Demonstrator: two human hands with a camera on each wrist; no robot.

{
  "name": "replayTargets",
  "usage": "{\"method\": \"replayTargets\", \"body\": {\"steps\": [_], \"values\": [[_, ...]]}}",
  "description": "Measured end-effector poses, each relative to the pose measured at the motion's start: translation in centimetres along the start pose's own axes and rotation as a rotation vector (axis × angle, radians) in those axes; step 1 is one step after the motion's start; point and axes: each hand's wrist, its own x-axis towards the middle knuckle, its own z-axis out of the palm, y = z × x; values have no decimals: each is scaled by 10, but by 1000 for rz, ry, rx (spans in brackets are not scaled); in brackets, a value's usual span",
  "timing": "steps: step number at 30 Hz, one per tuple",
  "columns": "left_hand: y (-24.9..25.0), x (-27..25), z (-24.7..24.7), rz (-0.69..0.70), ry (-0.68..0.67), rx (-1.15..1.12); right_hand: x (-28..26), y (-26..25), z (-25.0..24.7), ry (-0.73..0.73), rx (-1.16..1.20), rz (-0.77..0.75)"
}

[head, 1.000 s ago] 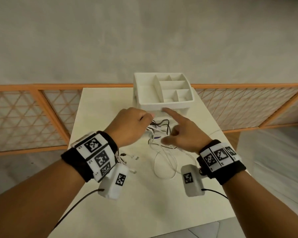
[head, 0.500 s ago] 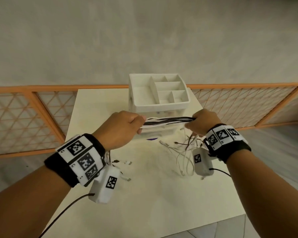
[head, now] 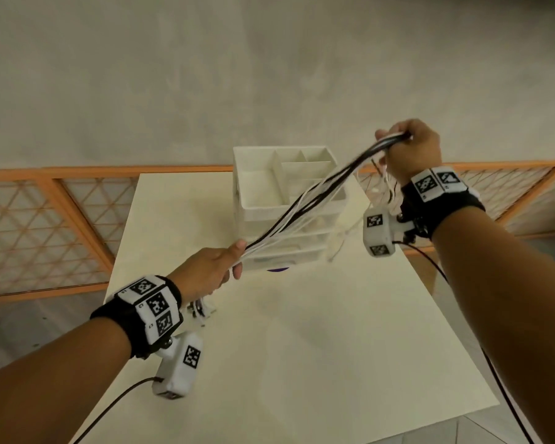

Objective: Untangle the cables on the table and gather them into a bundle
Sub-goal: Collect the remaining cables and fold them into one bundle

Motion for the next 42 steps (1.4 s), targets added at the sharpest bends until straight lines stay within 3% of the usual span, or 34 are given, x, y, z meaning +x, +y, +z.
{"method": "replayTargets", "body": {"steps": [3, 6, 12, 16, 21, 24, 30, 33, 35, 38, 42], "values": [[11, 8, -3, 64, 87, 19, 8, -18, -1, 23, 195, -131], [8, 13, -7, 67, 140, 41, 0, -7, 1, -14, 288, -126], [-27, 9, -7, -18, 194, 141, -44, 97, 24, -147, 105, 196], [-43, 0, -2, -69, 140, 244, -83, 172, 39, -356, -102, 462], [-50, -5, 14, -84, 82, 302, -107, 181, 38, -576, -418, 615], [-48, -8, 27, -81, 87, 378, -116, 160, 37, -656, -609, 450], [-32, -25, 57, 58, -7, 517, -207, 114, 69, -1045, -452, 78], [-29, -33, 63, 128, -182, 595, -240, 125, 86, -964, -503, 82], [-37, -35, 61, 92, -279, 546, -239, 136, 86, -800, -515, 63], [-52, -38, 61, 1, -295, 513, -235, 149, 82, -615, -486, 44], [-71, -41, 72, -60, -242, 611, -252, 156, 81, -906, -670, 177]]}}
